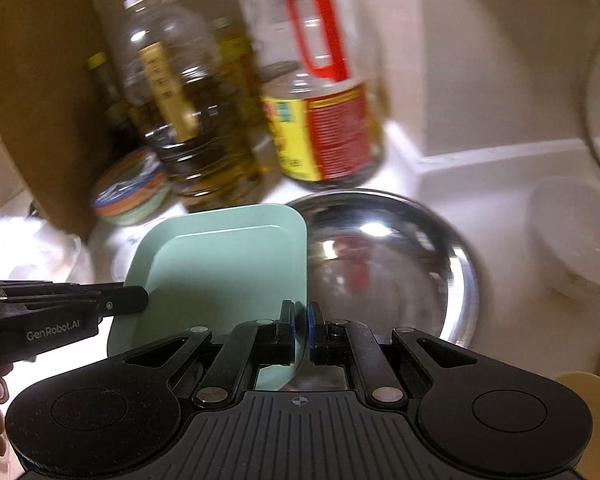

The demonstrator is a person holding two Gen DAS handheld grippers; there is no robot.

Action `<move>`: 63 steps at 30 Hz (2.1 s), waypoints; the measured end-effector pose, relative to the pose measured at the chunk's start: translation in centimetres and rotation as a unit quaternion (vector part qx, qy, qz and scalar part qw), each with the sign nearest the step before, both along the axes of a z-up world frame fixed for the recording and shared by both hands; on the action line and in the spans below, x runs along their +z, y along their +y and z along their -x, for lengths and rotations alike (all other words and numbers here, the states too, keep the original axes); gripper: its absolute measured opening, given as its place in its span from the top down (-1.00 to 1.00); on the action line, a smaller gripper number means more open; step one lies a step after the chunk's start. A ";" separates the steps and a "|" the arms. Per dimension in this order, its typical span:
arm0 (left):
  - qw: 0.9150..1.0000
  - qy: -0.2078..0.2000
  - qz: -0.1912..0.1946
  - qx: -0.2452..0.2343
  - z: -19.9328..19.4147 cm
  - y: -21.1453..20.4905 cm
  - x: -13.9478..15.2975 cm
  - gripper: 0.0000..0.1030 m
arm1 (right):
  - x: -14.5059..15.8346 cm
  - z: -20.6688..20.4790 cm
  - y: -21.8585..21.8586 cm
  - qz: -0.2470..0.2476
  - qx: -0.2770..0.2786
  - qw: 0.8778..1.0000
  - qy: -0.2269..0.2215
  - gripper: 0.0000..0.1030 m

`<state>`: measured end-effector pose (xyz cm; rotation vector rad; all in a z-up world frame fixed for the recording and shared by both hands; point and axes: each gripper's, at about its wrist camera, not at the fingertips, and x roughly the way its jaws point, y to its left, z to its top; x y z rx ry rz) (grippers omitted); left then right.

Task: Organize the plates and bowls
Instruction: 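Carry the green plate with the right tool and lower it into the steel basin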

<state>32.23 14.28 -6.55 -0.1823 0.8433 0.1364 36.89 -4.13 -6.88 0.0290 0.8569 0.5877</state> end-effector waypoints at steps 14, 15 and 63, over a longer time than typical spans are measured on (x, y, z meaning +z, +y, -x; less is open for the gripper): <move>0.998 0.020 0.002 -0.059 -4.5 -2.9 -1.7 0.82 | -1.1 -1.6 -3.8 0.014 -0.066 0.998 0.016 0.88; 0.998 0.022 0.001 -0.061 -4.7 -3.0 -1.9 0.82 | -1.2 -1.7 -3.8 0.015 -0.068 0.997 0.018 0.88; 0.997 0.050 0.001 -0.066 -7.1 -3.3 -4.6 0.81 | -3.4 -3.6 -3.7 0.031 -0.081 0.995 0.039 0.88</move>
